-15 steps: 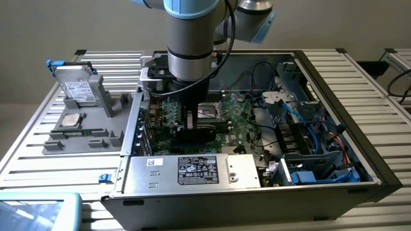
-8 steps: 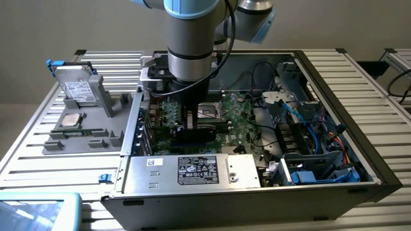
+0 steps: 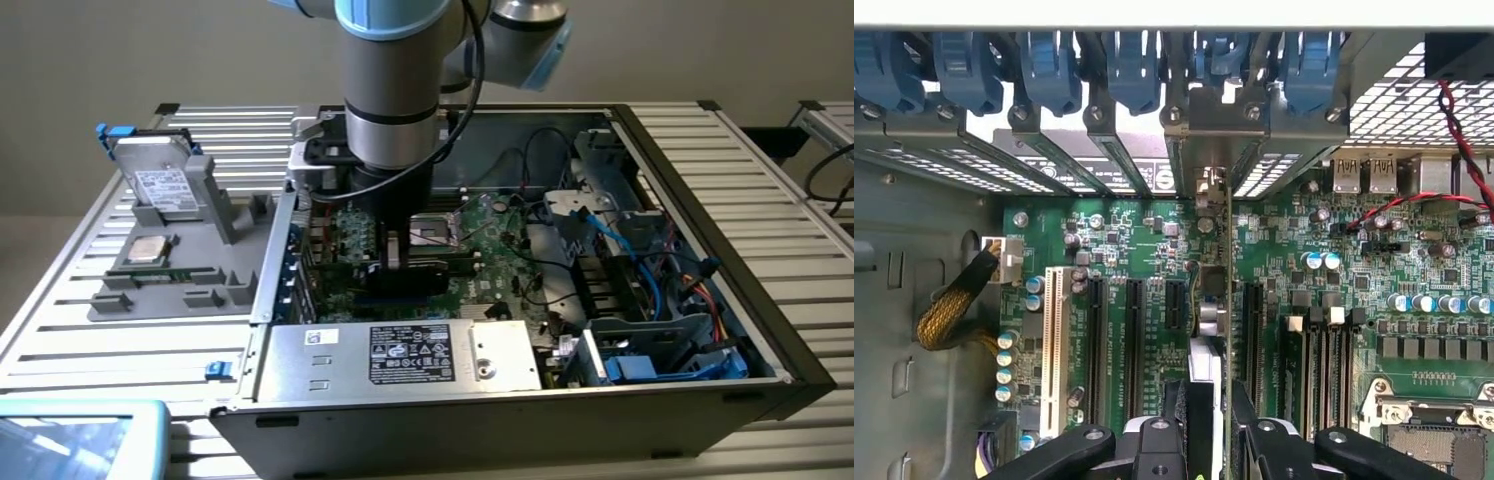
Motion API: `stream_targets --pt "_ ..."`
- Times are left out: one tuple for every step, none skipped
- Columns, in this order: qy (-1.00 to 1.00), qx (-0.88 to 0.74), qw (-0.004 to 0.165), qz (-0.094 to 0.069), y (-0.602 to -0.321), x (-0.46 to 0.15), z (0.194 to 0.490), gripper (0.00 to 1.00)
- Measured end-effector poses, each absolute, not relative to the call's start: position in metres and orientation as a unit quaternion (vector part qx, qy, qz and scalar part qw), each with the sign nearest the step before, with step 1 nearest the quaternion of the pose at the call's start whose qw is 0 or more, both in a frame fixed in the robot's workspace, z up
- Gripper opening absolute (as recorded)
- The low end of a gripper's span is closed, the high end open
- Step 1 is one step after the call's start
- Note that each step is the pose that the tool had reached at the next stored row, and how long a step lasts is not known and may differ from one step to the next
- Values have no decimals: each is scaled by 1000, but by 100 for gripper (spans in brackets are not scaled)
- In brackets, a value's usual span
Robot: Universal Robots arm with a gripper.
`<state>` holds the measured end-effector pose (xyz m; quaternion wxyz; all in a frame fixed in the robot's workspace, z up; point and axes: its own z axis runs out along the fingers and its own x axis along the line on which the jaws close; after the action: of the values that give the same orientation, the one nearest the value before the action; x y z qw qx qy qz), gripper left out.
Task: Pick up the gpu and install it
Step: 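Insert the gpu into the slot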
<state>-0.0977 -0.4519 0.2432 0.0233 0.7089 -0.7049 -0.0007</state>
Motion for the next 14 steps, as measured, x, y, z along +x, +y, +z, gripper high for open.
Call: stream_targets --pt "-705 709 23 -1 -452 -98 243 28" --pt "-705 709 23 -1 -452 -98 243 28" --pt "-705 709 23 -1 -452 -98 243 28" --pt "-705 709 23 -1 -452 -98 243 28" --pt "-705 709 23 -1 -452 -97 243 28" --pt "-705 709 23 -1 -452 -97 243 28" --pt "-705 709 23 -1 -452 -97 243 28" --pt "-705 709 23 -1 -452 -97 243 28" --pt "-705 709 23 -1 -452 -97 243 28" --pt "-705 709 23 -1 -452 -97 243 28" --pt "-705 709 23 -1 -452 -97 243 28" --pt "-705 709 23 -1 -452 -98 243 28" --pt "-705 709 23 -1 -452 -98 243 28" --pt "-705 709 23 -1 -452 -98 243 28"
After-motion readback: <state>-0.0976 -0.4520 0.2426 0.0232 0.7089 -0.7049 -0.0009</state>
